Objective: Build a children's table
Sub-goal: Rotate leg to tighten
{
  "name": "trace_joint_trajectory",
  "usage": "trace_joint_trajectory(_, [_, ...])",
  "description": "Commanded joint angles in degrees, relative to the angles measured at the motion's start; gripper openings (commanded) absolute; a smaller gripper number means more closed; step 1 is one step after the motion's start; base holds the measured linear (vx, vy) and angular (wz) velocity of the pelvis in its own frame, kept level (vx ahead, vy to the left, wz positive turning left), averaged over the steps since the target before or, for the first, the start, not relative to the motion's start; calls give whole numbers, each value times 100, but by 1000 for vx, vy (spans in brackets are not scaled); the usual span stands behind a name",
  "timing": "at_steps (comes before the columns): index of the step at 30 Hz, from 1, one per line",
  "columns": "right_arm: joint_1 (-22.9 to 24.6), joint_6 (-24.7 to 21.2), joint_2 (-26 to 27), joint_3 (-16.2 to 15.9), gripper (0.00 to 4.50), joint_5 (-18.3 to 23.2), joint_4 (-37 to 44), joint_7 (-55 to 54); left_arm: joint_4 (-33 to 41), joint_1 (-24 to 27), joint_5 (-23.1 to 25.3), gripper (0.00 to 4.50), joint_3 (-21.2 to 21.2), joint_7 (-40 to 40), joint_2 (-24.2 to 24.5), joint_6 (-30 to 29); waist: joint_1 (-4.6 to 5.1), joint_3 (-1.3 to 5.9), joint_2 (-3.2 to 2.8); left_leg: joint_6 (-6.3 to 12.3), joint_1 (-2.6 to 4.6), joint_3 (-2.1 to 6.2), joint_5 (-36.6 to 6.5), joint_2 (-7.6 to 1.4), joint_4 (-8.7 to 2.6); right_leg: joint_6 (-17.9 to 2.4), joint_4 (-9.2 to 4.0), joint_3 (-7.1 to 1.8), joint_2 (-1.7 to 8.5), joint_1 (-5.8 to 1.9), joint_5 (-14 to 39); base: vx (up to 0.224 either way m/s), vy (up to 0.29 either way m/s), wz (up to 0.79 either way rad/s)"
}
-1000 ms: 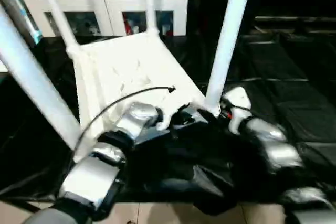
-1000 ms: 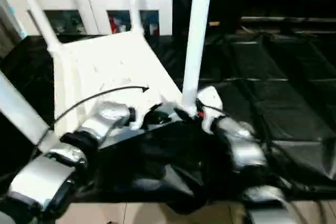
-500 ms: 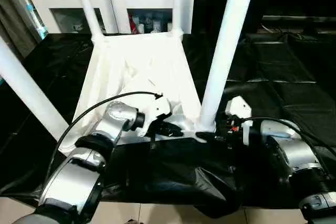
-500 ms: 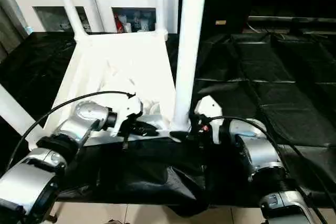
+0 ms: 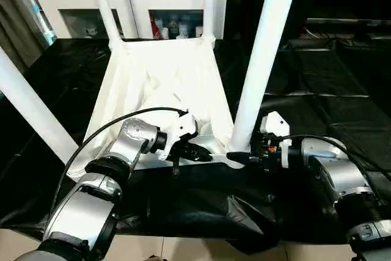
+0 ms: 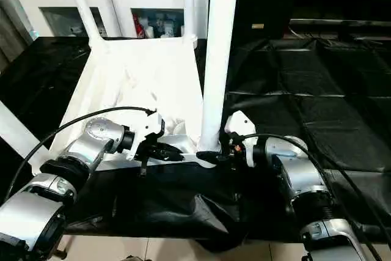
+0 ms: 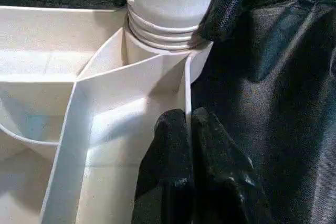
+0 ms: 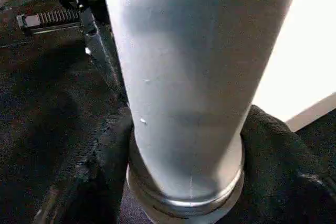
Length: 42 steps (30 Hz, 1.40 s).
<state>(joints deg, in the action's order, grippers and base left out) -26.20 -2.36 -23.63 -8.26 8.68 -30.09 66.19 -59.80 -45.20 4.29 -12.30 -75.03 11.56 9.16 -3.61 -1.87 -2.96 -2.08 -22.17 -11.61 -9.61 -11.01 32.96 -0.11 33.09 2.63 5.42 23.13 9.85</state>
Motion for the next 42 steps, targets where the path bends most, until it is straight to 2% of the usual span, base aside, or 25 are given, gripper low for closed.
trace_joint_trajectory(1, [63, -84, 86, -139, 270, 11, 0, 130, 114, 40, -168, 0, 121, 113, -67, 67, -15, 322, 153, 577, 108, 70, -1212, -219, -334, -1398, -336, -126, 280, -261, 1132, 0, 0, 0])
trace_joint_trajectory(5, [163, -125, 137, -142, 267, 6, 16, 39, 54, 7, -83, 0, 98, 349, -117, 87, -21, 322, 153, 582, 111, 72, -1192, -224, -334, -1386, -337, -127, 280, -255, 1141, 0, 0, 0])
trace_joint_trajectory(6, [270, -170, 224, -118, 266, 0, 27, -143, -40, -57, 12, 0, 90, 737, -223, 35, -18, 315, 145, 573, 113, 69, -1224, -227, -338, -1364, -346, -133, 273, -244, 1175, 0, 0, 0])
trace_joint_trajectory(9, [329, -184, 451, -19, 266, -150, -137, -843, -208, -186, 103, 0, 120, 1396, -446, -112, -20, 283, 135, 434, 146, 79, -1507, -232, -377, -1274, -402, -131, 280, -221, 1641, 0, 0, 0])
trace_joint_trajectory(10, [331, -162, 515, 2, 265, -215, -202, -1062, -251, -219, 112, 0, 135, 1557, -511, -151, 30, 273, 135, 269, 147, 101, -1726, -207, -398, -1137, -440, -128, 287, -214, 2057, 0, 0, 0])
trace_joint_trajectory(11, [331, -162, 515, 2, 265, -215, -202, -1062, -251, -219, 112, 0, 135, 1557, -511, -151, 45, 267, 145, 236, 155, 105, -1812, -202, -401, -1093, -459, -130, 287, -210, 2193, 0, 0, 0])
trace_joint_trajectory(12, [262, -349, 854, 192, 265, -310, -473, -1986, -403, -352, 188, 0, 147, 2185, -760, -275, 73, 262, 107, 181, 158, 118, -1906, -199, -408, -1030, -472, -141, 285, -195, 2336, 0, 0, 0])
trace_joint_trajectory(13, [235, -410, 941, 246, 265, -315, -539, -2205, -437, -383, 210, 0, 148, 2348, -819, -306, 118, 248, 121, 111, 178, 130, -2108, -188, -424, -976, -509, -135, 282, -165, 2553, 0, 0, 0])
trace_joint_trajectory(15, [130, -540, 1210, 360, 265, -382, -733, -2878, -532, -472, 243, 0, 174, 2802, -1019, -448, 163, 246, 124, 34, 181, 148, -2189, -169, -425, -900, -516, -127, 280, -165, 2733, 0, 0, 0])
trace_joint_trajectory(16, [36, -575, 1388, 368, 265, -511, -850, -3338, -591, -529, 251, 0, 225, 3118, -1168, -546, 223, 237, 130, 12, 212, 159, -2399, -149, -414, -781, -569, -110, 269, -123, 3069, 0, 0, 0])
trace_joint_trajectory(17, [-36, -590, 1514, 358, 265, -615, -936, -3657, -632, -568, 253, 0, 266, 3333, -1276, -614, 236, 232, 121, -4, 208, 163, -2424, -149, -419, -743, -583, -111, 275, -116, 3141, 0, 0, 0])
trace_joint_trajectory(18, [-223, -495, 1778, 304, 265, -742, -1146, -4070, -701, -646, 273, 0, 302, 3620, -1454, -669, 282, 226, 61, -39, 210, 174, -2530, -138, -426, -671, -618, -99, 262, -98, 3240, 0, 0, 0])
trace_joint_trajectory(19, [-223, -495, 1778, 304, 265, -742, -1146, -4070, -701, -646, 273, 0, 302, 3620, -1454, -669, 302, 231, 77, -45, 200, 186, -2562, -128, -422, -646, -616, -87, 262, -105, 3271, 0, 0, 0])
trace_joint_trajectory(20, [-264, -457, 1828, 296, 265, -754, -1183, -4122, -718, -663, 278, 0, 307, 3679, -1483, -671, 316, 236, 63, -11, 190, 201, -2595, -121, -433, -566, -636, -76, 263, -125, 3307, 0, 0, 0])
trace_joint_trajectory(21, [-297, -308, 1914, 244, 265, -766, -1162, -4065, -736, -683, 264, 0, 302, 3701, -1520, -657, 332, 238, 71, 36, 220, 189, -2666, -123, -425, -555, -663, -77, 250, -89, 3261, 0, 0, 0])
trace_joint_trajectory(22, [-291, -241, 1959, 227, 265, -727, -1112, -3895, -744, -690, 247, 0, 297, 3662, -1538, -636, 344, 247, 97, 91, 215, 185, -2656, -121, -423, -585, -667, -79, 253, -96, 3182, 0, 0, 0])
trace_joint_trajectory(23, [-283, -218, 1983, 222, 300, -703, -1081, -3784, -750, -693, 238, 0, 294, 3632, -1546, -620, 337, 257, 88, 114, 202, 187, -2596, -126, -429, -609, -652, -86, 258, -114, 3092, 0, 0, 0])
trace_joint_trajectory(25, [-232, -118, 1949, 221, 334, -632, -957, -3541, -727, -659, 213, 0, 281, 3445, -1527, -580, 338, 265, 81, 182, 162, 183, -2445, -145, -451, -706, -621, -98, 258, -144, 2778, 0, 0, 0])
trace_joint_trajectory(26, [-229, -110, 1947, 221, 337, -628, -950, -3529, -727, -657, 211, 0, 280, 3434, -1526, -577, 333, 274, 74, 203, 148, 180, -2369, -159, -456, -778, -599, -103, 261, -156, 2561, 0, 0, 0])
trace_joint_trajectory(28, [-189, 135, 1747, 163, 344, -581, -834, -3152, -705, -600, 210, 0, 271, 3157, -1449, -517, 328, 280, 132, 256, 137, 162, -2306, -161, -446, -866, -578, -111, 270, -168, 2387, 0, 0, 0])
trace_joint_trajectory(29, [-190, 161, 1727, 157, 363, -578, -830, -3121, -705, -596, 212, 0, 270, 3132, -1441, -510, 311, 284, 118, 304, 141, 158, -2227, -167, -439, -918, -565, -119, 279, -177, 2298, 0, 0, 0])
trace_joint_trajectory(31, [-91, 273, 1284, 129, 363, -366, -558, -2274, -602, -490, 175, 0, 219, 2496, -1225, -389, 292, 289, 127, 394, 131, 141, -2083, -167, -422, -1001, -549, -126, 286, -197, 2121, 0, 0, 0])
trace_joint_trajectory(34, [-24, 252, 964, 110, 363, -242, -388, -1701, -525, -432, 138, 0, 194, 2063, -1064, -316, 239, 307, 146, 588, 91, 122, -1741, -179, -396, -1103, -504, -125, 291, -250, 1805, 0, 0, 0])
trace_joint_trajectory(37, [49, 103, 560, 69, 363, -131, -203, -1027, -362, -327, 15, 0, 169, 1292, -853, -154, 139, 327, 136, 710, 67, 95, -1328, -200, -358, -1218, -435, -111, 288, -275, 1425, 0, 0, 0])
trace_joint_trajectory(42, [70, 13, 124, 45, 363, -89, -110, -272, -146, -195, -37, 0, 83, 333, -497, -48, 43, 348, 131, 826, 91, 69, -1061, -230, -316, -1500, -339, -115, 278, -261, 762, 0, 0, 0])
